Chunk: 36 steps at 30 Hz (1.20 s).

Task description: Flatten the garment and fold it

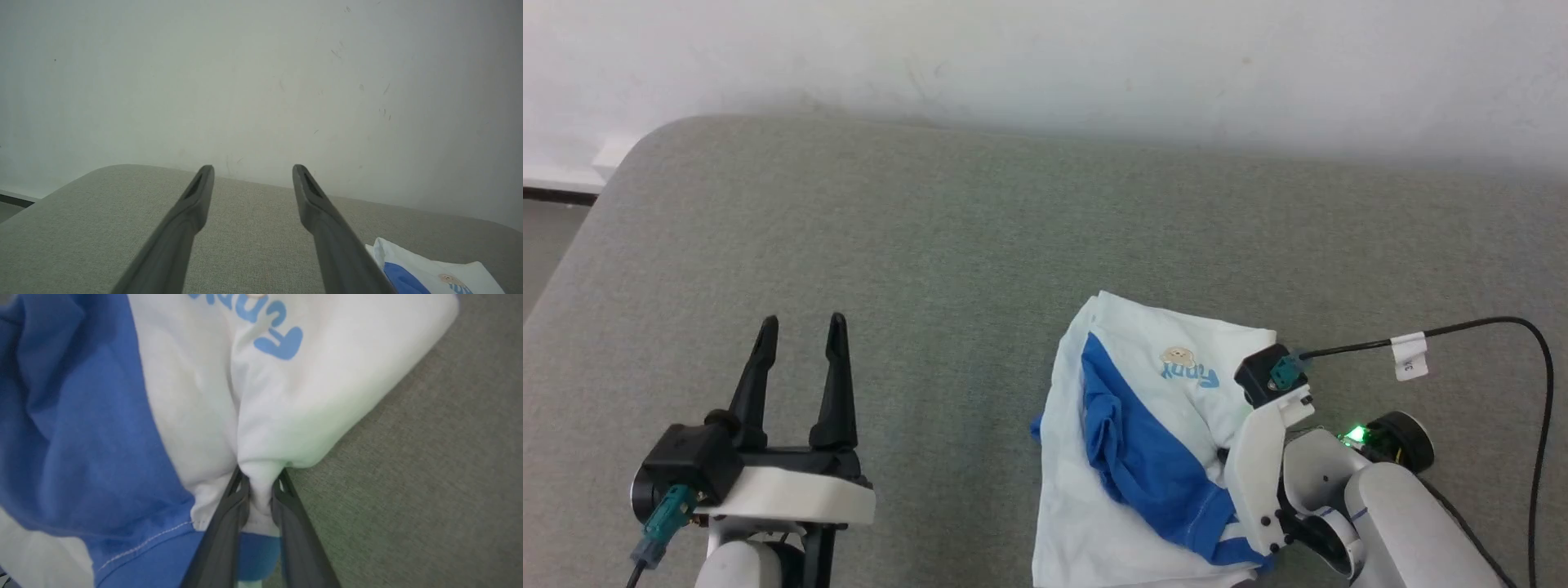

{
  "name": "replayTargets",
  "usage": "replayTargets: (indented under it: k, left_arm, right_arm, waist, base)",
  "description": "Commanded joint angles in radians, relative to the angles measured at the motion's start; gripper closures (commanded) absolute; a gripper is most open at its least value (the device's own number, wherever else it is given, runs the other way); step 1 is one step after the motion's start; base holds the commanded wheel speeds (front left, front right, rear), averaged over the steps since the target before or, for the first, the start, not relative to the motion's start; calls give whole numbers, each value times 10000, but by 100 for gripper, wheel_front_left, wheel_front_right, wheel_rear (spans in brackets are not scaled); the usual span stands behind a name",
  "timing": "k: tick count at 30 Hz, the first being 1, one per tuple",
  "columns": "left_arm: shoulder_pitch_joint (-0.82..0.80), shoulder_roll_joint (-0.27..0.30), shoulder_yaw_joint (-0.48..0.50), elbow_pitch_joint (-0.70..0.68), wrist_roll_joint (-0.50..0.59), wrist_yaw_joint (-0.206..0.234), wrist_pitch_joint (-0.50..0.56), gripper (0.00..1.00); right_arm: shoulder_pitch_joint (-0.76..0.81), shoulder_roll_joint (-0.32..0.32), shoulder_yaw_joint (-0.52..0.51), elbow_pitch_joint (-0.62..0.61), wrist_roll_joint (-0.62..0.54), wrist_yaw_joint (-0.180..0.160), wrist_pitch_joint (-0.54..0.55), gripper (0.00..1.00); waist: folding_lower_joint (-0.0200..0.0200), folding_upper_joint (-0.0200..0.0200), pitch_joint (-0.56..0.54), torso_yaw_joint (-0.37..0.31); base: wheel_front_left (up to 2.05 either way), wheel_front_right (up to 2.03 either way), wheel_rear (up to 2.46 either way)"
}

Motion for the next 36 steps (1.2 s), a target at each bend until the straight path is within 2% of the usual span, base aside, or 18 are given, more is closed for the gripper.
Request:
replayTargets:
  k: [1,5,11,15,19,27,36]
  left_arm:
    - [17,-44,29,20,73,-81,-45,0]
    - [14,-46,74,-69,26,-71,-45,0]
    - [-159,-49,147,-260,-22,-30,-45,0]
    - [-452,-50,107,-367,45,-39,-45,0]
    - [-770,8,135,-456,137,-52,-45,0]
    - [-1047,259,354,-659,301,-20,-45,0]
    - [-1479,545,254,-742,398,-19,53,0]
  right_arm:
    - [-21,-266,288,35,172,-19,-43,100]
    - [-378,-1192,1280,-560,637,-19,18,100]
    - [-1070,-2785,2514,-1366,1552,-19,391,100]
    - [-1705,-3843,3064,-1413,1845,-19,412,100]
    - [-2428,-4618,3357,-1197,2146,-19,180,100]
    - [-3840,-5569,3590,-84,1970,-19,-645,100]
    - [-5002,-5795,3258,1805,1151,-19,-1879,100]
  waist:
    - [0,0,-41,-342]
    - [0,0,89,-1147]
    - [0,0,613,-2718]
    - [0,0,1110,-3525]
    - [0,0,1620,-4064]
    - [0,0,2519,-4631]
    - [0,0,3375,-4531]
  base:
    - [0,0,0]
    - [0,0,0]
    - [0,0,0]
    - [0,0,0]
    - [0,0,0]
    - [0,0,0]
    - [0,0,0]
